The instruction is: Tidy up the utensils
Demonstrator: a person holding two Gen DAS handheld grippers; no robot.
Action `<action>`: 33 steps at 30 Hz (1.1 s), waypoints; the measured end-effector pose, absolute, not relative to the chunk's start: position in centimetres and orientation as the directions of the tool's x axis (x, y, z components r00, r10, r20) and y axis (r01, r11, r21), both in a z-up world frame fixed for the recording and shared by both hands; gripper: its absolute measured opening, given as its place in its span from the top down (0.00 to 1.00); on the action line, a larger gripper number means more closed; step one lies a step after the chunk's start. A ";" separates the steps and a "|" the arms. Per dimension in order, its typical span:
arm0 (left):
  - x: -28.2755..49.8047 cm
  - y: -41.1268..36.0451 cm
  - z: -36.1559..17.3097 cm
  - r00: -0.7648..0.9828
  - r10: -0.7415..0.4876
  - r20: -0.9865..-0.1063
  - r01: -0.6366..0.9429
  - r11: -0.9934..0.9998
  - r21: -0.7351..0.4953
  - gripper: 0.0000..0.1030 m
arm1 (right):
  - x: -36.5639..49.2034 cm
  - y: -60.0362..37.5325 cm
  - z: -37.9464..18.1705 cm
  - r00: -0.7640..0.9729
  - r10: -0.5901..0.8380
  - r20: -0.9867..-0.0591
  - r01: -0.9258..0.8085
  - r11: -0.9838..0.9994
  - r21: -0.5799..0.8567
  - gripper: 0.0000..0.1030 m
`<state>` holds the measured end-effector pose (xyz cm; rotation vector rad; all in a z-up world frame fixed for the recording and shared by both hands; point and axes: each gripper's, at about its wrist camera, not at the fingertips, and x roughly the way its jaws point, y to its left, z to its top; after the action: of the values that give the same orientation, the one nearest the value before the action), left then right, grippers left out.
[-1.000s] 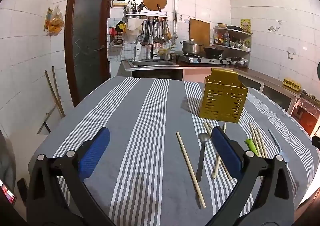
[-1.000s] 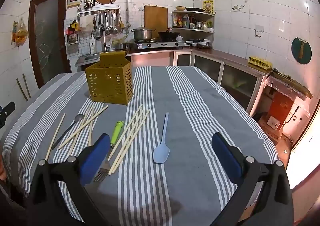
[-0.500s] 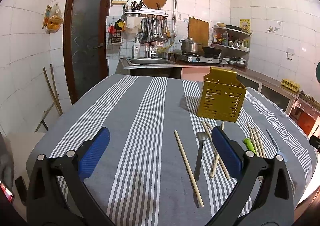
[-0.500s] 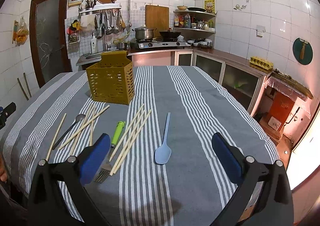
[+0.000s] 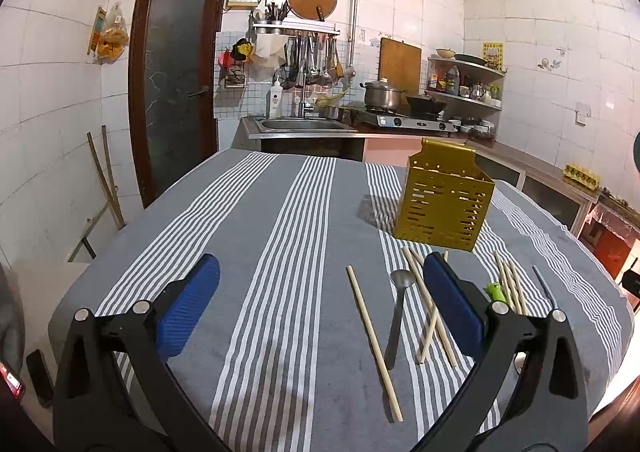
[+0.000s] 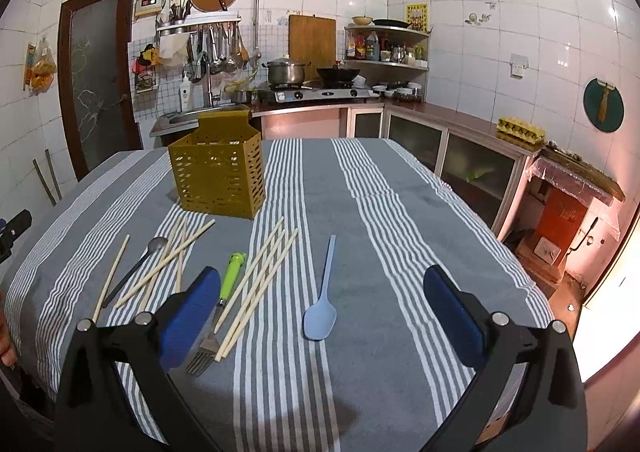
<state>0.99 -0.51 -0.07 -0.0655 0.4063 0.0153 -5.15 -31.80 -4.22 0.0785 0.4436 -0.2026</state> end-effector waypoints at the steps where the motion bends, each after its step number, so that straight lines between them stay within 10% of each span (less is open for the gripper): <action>1: 1.1 -0.5 -0.1 0.918 0.003 -0.397 -0.029 0.998 -0.059 0.05 | -5.1 -31.8 -4.2 0.883 -0.177 -0.434 0.210 0.977 0.030 0.04; 33: 2.6 -1.1 -0.8 0.905 0.002 -0.424 -0.024 0.999 -0.046 0.05 | -4.1 -33.4 -4.4 0.872 -0.204 -0.444 0.259 0.964 0.065 0.04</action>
<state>2.61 -1.13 -0.84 -0.0509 0.4381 0.0138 -4.06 -33.39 -4.41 0.1236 0.4497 -0.2426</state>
